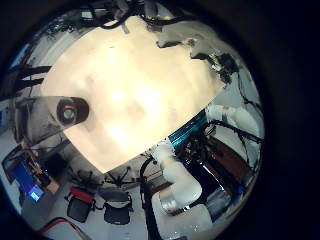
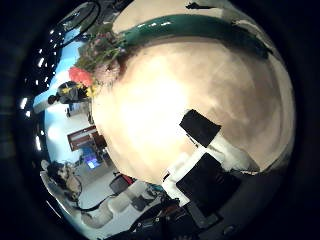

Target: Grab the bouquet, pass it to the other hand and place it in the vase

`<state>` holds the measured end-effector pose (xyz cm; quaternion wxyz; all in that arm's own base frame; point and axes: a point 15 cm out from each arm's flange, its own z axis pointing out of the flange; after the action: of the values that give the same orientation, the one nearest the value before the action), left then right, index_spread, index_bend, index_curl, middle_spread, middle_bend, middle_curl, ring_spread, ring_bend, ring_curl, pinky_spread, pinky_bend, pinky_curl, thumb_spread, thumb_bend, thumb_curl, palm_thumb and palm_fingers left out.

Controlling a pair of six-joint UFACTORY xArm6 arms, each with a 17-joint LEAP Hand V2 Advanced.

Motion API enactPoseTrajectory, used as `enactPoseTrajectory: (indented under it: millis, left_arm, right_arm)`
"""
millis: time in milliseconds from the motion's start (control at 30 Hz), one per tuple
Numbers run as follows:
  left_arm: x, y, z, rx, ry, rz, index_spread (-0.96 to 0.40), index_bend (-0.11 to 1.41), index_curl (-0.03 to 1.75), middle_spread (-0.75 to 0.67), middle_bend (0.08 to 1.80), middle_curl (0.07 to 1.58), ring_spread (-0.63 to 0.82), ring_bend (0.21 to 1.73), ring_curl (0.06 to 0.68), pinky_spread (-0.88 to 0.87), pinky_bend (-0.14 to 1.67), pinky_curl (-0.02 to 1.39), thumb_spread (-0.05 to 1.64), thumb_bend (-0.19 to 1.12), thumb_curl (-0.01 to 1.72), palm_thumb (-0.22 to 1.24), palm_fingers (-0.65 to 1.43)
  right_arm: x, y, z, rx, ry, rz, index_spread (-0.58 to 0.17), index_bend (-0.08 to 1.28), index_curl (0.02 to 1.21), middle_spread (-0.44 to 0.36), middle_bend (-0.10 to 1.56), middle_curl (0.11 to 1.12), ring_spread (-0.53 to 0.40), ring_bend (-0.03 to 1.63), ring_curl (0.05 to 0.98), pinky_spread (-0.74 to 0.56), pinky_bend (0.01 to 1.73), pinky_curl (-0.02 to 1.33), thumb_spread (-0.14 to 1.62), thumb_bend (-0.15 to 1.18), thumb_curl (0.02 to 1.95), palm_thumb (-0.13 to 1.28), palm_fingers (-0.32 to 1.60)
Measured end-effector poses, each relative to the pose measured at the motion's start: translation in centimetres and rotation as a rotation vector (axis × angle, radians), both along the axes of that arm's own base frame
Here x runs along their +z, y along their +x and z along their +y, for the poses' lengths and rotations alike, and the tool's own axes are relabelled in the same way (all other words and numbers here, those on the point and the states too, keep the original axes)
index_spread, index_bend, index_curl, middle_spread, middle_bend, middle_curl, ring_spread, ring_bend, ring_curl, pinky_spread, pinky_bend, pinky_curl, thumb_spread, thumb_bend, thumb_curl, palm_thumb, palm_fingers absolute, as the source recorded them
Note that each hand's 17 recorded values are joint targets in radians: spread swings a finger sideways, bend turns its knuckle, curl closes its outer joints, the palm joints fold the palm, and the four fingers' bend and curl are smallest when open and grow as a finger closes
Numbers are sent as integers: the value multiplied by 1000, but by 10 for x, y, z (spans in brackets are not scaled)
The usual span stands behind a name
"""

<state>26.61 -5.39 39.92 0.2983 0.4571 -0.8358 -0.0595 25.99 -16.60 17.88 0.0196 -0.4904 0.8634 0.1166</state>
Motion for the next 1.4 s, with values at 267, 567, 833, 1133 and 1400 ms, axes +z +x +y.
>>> enactPoseTrajectory:
  millis: [267,567,833,1133,1400]
  left_arm:
    - [-3,2,-1,2,2,13,-56,177,376,144,270,392,225,771,143,338,642,-2,1197,-19,285,277,301]
    - [-5,4,-1,4,3,18,-59,179,376,135,276,395,222,771,141,336,641,-3,1197,-17,287,274,302]
    - [-5,4,-1,5,6,20,-59,179,377,134,276,396,221,773,141,336,642,-3,1197,-17,288,274,302]
    - [-5,3,-1,8,9,22,-61,179,378,135,277,399,221,774,140,336,642,-3,1198,-17,288,274,301]
    - [-5,3,0,12,10,23,-64,182,379,132,274,399,220,774,139,330,640,-3,1198,-17,289,273,304]
  right_arm:
    - [20,15,-2,5,3,-33,-237,262,458,-28,518,415,-103,880,317,134,719,149,1029,-24,433,659,319]
    - [-13,42,-15,6,29,12,-250,210,437,-10,447,393,-58,801,282,195,695,129,1024,-24,432,665,286]
    - [-40,53,-20,5,29,27,-239,197,427,0,418,388,-48,772,267,201,646,113,1027,-19,436,697,321]
    - [-54,61,-10,33,36,45,-240,195,422,-28,414,392,-80,766,260,170,588,96,1007,-20,441,741,374]
    - [-59,66,-4,23,28,55,-296,207,434,-119,478,427,-200,860,281,-34,669,82,986,-3,463,860,720]
